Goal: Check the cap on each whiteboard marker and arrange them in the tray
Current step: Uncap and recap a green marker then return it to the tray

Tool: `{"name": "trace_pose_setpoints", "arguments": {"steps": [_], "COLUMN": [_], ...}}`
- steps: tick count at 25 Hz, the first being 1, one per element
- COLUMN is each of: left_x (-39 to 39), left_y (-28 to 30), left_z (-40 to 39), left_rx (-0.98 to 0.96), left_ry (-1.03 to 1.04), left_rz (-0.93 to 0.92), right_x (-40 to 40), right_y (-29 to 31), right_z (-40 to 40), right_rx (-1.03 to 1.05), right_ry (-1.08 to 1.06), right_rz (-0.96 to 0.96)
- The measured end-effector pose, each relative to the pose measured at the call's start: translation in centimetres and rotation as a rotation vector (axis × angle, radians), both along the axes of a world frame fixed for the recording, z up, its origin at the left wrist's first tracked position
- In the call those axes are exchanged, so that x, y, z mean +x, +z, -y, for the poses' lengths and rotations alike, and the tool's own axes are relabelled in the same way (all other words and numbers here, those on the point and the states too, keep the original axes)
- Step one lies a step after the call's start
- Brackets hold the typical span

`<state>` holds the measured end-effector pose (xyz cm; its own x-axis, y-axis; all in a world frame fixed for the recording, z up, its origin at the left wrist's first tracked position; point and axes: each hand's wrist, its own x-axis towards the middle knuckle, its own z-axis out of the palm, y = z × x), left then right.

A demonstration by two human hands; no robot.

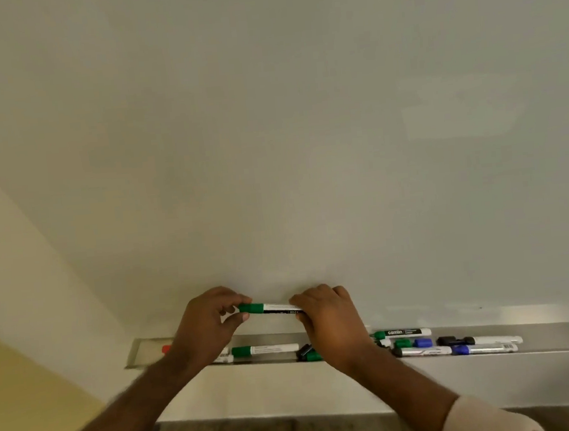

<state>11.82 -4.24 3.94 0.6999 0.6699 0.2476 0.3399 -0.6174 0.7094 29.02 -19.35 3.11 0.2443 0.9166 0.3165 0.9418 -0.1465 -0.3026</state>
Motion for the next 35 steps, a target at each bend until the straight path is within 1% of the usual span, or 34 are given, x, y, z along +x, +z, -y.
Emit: {"name": "trace_pose_setpoints", "arguments": {"steps": [4, 6, 8, 14, 19, 21, 24, 28, 32, 35], "left_x": [-1.0, -1.4, -1.6, -1.9, -1.7, -1.7, -1.5, -0.8, 1.8, 4.7], "left_y": [-5.7, -7.7, -9.1, -10.6, -11.3, -11.4, -11.4, -11.4, -11.1, -11.1], "left_z": [-1.4, -1.8, -2.1, -2.7, -2.3, -2.4, -2.4, -1.6, 1.5, 4.6], "left_rx": [-0.017, -0.008, 0.007, 0.151, 0.323, 0.335, 0.332, 0.320, 0.280, 0.264], "left_ry": [0.056, 0.056, 0.046, 0.055, 0.001, -0.009, 0.000, 0.026, -0.040, -0.123], "left_rz": [-0.137, -0.215, -0.253, -0.337, -0.498, -0.538, -0.547, -0.549, -0.424, -0.385], "right_x": [-1.9, -2.7, -3.1, -3.4, -3.2, -2.7, -0.7, 3.7, 6.6, 7.2], "right_y": [-4.7, -6.6, -8.0, -9.4, -10.1, -9.9, -9.0, -8.0, -7.9, -8.5], "right_z": [-1.6, -2.1, -2.7, -4.6, -4.4, -3.8, -1.8, 2.5, 5.6, 6.4], "right_rx": [-0.119, -0.189, -0.236, -0.361, -0.367, -0.336, -0.267, -0.210, -0.303, -0.362], "right_ry": [-0.099, -0.131, -0.156, -0.156, -0.135, -0.118, -0.122, -0.242, -0.287, -0.199], "right_rz": [0.012, 0.014, 0.013, -0.070, -0.094, -0.105, -0.118, -0.134, -0.044, 0.001]}}
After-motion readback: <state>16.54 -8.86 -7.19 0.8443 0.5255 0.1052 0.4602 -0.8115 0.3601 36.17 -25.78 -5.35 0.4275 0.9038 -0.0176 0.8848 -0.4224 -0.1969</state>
